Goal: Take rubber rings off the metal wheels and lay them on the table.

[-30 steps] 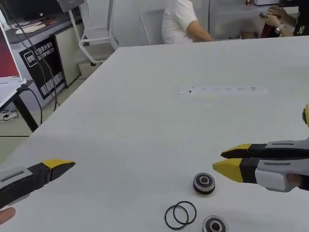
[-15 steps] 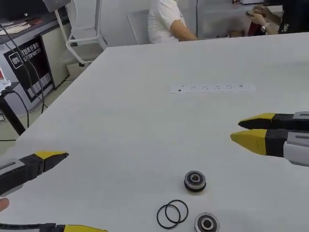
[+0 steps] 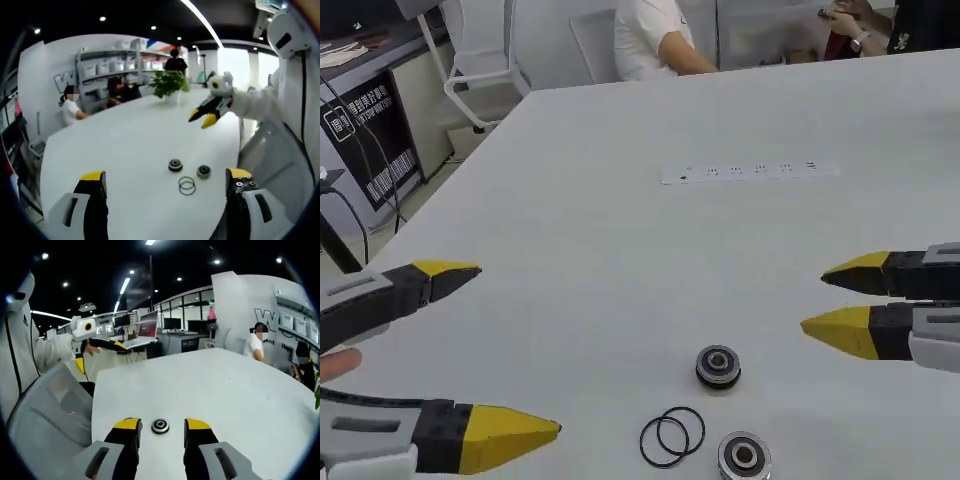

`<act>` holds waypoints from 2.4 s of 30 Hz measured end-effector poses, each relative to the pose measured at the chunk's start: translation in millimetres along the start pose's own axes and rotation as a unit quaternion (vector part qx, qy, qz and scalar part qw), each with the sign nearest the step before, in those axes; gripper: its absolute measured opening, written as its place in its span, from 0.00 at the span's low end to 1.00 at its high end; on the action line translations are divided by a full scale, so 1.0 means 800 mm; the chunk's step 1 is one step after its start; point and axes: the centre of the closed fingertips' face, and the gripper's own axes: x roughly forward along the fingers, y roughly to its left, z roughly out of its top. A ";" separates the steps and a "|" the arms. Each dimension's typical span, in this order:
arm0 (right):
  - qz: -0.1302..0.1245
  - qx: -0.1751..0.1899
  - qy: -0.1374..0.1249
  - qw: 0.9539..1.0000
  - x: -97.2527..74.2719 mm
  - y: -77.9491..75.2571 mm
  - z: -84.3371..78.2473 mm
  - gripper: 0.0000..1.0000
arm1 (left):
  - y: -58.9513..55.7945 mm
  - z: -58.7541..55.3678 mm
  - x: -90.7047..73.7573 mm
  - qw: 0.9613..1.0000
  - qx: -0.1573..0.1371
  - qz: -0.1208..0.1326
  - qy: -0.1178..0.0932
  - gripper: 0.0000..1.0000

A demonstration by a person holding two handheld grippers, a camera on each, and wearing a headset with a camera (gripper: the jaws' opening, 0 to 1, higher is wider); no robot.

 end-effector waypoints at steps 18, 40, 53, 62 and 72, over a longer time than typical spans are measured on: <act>0.052 0.059 -0.062 0.995 0.025 -0.006 -0.019 0.21 | -0.010 0.026 0.088 0.996 0.035 -0.079 -0.011 0.75; 0.048 0.013 -0.138 0.989 0.029 -0.021 -0.013 0.07 | -0.012 -0.005 0.180 0.990 0.042 -0.135 -0.012 0.29; 0.052 0.015 -0.054 0.997 0.074 -0.019 -0.074 0.07 | -0.029 -0.056 0.224 0.984 0.039 -0.171 0.031 0.21; 0.048 -0.019 -0.034 0.998 0.083 -0.016 -0.078 0.08 | -0.034 -0.072 0.232 0.984 0.046 -0.168 0.043 0.18; 0.042 -0.077 -0.001 0.996 0.091 -0.009 -0.094 0.09 | -0.037 -0.076 0.231 0.985 0.035 -0.166 0.038 0.14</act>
